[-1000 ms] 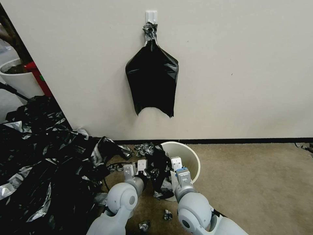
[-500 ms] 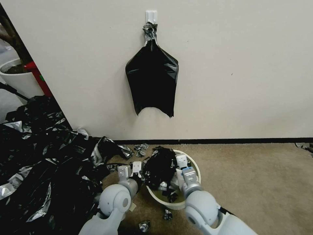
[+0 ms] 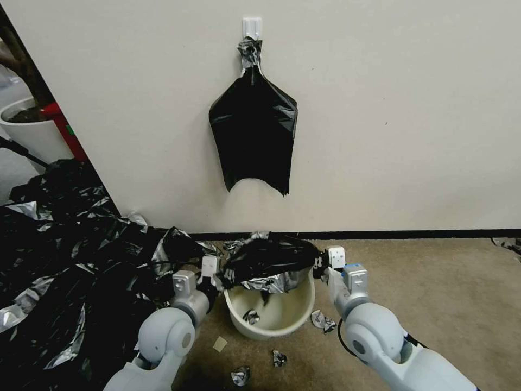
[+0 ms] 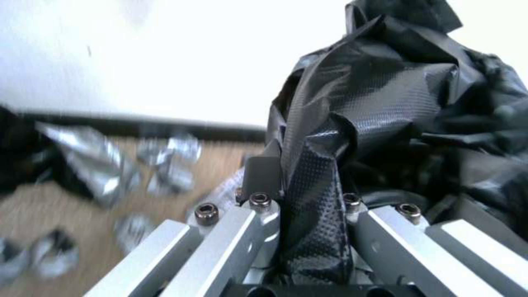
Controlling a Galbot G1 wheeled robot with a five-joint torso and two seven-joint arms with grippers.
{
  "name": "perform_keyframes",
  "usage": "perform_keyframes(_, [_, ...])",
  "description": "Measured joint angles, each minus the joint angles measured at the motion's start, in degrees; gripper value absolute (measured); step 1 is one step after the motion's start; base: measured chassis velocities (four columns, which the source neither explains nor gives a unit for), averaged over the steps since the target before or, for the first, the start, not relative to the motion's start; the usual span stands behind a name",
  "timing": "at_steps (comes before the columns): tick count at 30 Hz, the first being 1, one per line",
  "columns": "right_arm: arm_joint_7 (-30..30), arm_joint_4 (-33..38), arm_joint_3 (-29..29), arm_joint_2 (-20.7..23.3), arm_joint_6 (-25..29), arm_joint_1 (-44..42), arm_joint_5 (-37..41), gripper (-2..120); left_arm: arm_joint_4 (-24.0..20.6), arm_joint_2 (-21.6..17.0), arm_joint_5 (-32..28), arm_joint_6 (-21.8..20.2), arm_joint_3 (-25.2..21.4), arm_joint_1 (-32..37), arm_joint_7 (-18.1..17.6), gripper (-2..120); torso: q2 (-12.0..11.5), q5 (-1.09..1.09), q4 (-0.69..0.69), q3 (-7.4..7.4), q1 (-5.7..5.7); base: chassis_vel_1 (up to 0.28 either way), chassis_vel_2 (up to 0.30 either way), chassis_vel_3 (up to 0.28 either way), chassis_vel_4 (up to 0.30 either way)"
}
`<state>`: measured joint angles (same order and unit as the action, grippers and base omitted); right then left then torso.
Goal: Place a trash bag onto the trash bin.
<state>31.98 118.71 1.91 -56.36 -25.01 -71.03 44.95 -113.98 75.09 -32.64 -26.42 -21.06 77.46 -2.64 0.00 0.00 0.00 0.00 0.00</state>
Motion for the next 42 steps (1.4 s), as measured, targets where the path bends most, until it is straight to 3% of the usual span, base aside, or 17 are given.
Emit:
perform_keyframes(3, [1.4, 3.0, 0.0, -0.1, -1.1, -1.8, 6.0, 0, 0.0, 1.9, -3.2, 2.3, -1.5, -0.6, -0.1, 6, 0.0, 0.0, 0.0, 0.0, 0.0, 0.0, 0.0, 0.0, 0.0])
perform_keyframes(11, [1.5, 3.1, 1.0, -1.0, -2.0, -1.9, 11.4, 0, -0.5, 4.3, -8.2, 2.6, -4.7, -1.0, -0.2, 6, 0.0, 0.0, 0.0, 0.0, 0.0, 0.0, 0.0, 0.0, 0.0])
perform_keyframes(27, [-1.7, 4.2, 2.5, -0.9, -7.1, -0.2, 15.8, 0, 2.8, 3.3, -10.8, 6.4, -8.6, -3.8, 1.7, 6, 0.0, 0.0, 0.0, 0.0, 0.0, 0.0, 0.0, 0.0, 0.0])
perform_keyframes(32, [-3.6, 7.6, 1.1, -0.3, -4.8, -1.5, 8.0, 14, 4.2, 3.1, -8.1, 7.9, -7.0, -4.1, 1.4, 5, 0.0, -0.01, 0.0, 0.0, 0.0, 0.0, 0.0, 0.0, 0.0])
perform_keyframes(34, [-4.4, 9.7, -1.7, 0.9, -2.4, -3.1, -5.3, 25, 5.0, 3.3, -5.9, 8.2, -5.7, -4.5, 0.0, 5, 0.0, -0.01, 0.0, 0.0, 0.0, 0.0, 0.0, 0.0, 0.0])
perform_keyframes(36, [-4.7, 10.0, -2.5, 1.2, -1.8, -3.6, -9.2, 29, 5.2, 3.3, -5.4, 8.2, -5.3, -4.7, -0.4, 5, 0.0, -0.01, 0.01, 0.0, 0.0, 0.0, 0.0, 0.0, 0.0])
perform_keyframes(38, [-6.2, 10.5, -4.3, 2.4, 0.1, -5.7, -21.7, 38, 5.5, 3.5, -4.6, 7.7, -4.6, -5.2, -1.7, 5, 0.0, -0.01, 0.0, 0.0, 0.0, 0.0, 0.0, 0.0, 0.0])
perform_keyframes(40, [-7.0, 10.6, -4.5, 2.8, 0.9, -6.4, -24.7, 40, 5.5, 3.5, -4.5, 7.4, -4.5, -5.4, -2.1, 5, 0.0, 0.0, 0.0, 0.0, 0.0, 0.0, 0.0, 0.0, 0.0])
perform_keyframes(42, [-11.4, 10.7, -4.8, 4.0, 5.6, -8.8, -34.2, 51, 5.6, 3.5, -4.4, 6.8, -4.3, -5.8, -3.0, 5, 0.0, 0.0, -0.01, 0.0, 0.0, 0.0, 0.0, 0.0, 0.0])
